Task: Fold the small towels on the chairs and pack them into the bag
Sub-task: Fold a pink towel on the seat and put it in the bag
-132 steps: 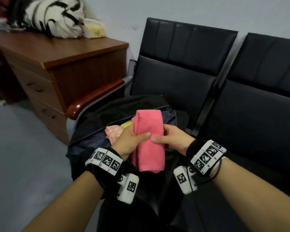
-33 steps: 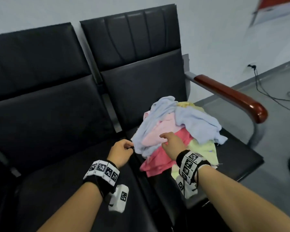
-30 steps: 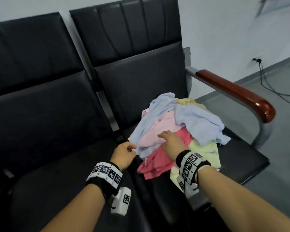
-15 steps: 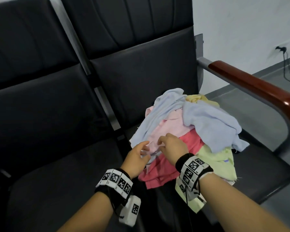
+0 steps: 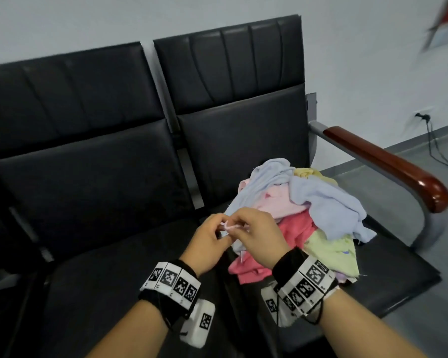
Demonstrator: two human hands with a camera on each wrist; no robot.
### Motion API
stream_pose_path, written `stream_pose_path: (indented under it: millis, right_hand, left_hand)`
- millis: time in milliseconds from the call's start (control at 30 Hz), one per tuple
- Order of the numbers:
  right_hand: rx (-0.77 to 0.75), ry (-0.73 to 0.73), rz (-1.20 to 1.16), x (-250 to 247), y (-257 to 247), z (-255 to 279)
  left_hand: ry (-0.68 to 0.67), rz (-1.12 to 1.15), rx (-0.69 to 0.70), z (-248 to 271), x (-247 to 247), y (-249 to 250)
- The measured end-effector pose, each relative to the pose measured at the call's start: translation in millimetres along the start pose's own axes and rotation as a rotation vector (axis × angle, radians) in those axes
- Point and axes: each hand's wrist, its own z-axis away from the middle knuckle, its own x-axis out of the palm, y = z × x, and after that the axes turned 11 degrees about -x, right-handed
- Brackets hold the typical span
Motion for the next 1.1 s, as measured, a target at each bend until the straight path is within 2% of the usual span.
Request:
stream_pose_path:
  millis: [267,433,567,700,833,933,1000,1100]
  right_hand:
    - [-0.170,-0.041,-0.064,52.1,-115.7,-17.1]
    - [-0.232,-0.084,-0.158,101.6,-179.8,-27.0]
    - [-0.247,-0.174,-0.178,153.6,-216.7,-23.5]
    - [-0.210,-0.238,-0.205,198.3,-234.1,-12.1]
    - [-0.191,-0.301,-0.234,222.3,-240.9,3.3]
    - [-0.178,-0.382,-0.285,226.3,-238.5,13.5]
    - [-0.136,-0.368,-0.309,221.2,-229.8,16.1]
    - [-0.141,-0.300,-0.129,212.1,-205.5,12.9]
  left_hand:
    - [0.142,0.121,0.078,97.2,-104.4,11.2]
    - [0.293,0.258,0.054,157.4,-173.2,-8.3]
    - [0.334,0.308,0.000,206.0,-213.6,-32.8]
    - [0.378,0.297,-0.108,240.5,-232.1,-57.9]
    - [0.349,0.286,-0.213,257.4,-234.6,-77.5]
    - [0.344,0.267,-0.216,262.2,-236.0,-84.9]
    - [0.342,0.254,-0.199,262.7,-234.4,-87.2]
    - [0.387,0.247,-0.182,260.6,-230.7,-85.4]
